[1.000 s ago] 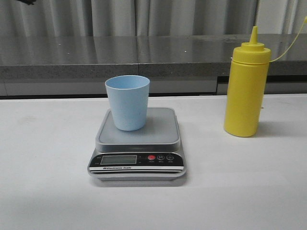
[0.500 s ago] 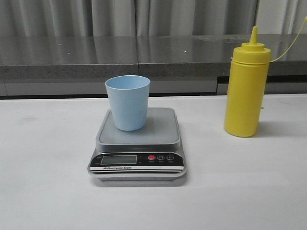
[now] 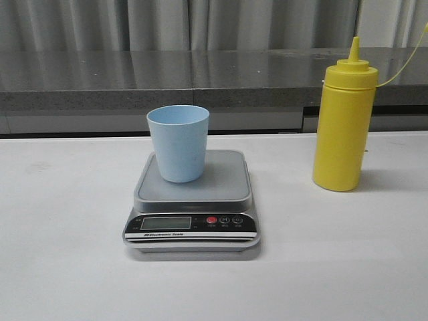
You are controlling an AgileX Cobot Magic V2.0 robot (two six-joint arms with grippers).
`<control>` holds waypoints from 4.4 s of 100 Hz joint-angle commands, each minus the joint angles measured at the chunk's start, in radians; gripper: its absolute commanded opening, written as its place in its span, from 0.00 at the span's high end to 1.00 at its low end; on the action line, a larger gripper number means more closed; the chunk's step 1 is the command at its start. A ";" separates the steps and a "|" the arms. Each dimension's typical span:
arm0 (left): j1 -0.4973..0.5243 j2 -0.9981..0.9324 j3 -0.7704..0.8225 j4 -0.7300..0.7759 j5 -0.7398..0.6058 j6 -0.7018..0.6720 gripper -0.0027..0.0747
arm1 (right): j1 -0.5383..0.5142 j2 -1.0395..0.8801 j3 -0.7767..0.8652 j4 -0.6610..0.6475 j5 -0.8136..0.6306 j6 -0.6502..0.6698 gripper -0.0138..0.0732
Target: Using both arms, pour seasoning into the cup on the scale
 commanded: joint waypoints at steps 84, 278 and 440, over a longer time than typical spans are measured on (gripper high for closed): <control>-0.006 0.006 -0.027 -0.006 -0.083 -0.008 0.99 | -0.003 0.673 -0.484 -0.006 0.170 -0.007 0.84; -0.006 0.006 -0.027 -0.006 -0.083 -0.008 0.99 | 0.120 1.821 -0.634 -0.072 -1.069 -0.006 0.09; -0.006 0.006 -0.027 -0.006 -0.083 -0.008 0.99 | 0.118 1.738 -0.746 -0.105 -0.896 -0.099 0.91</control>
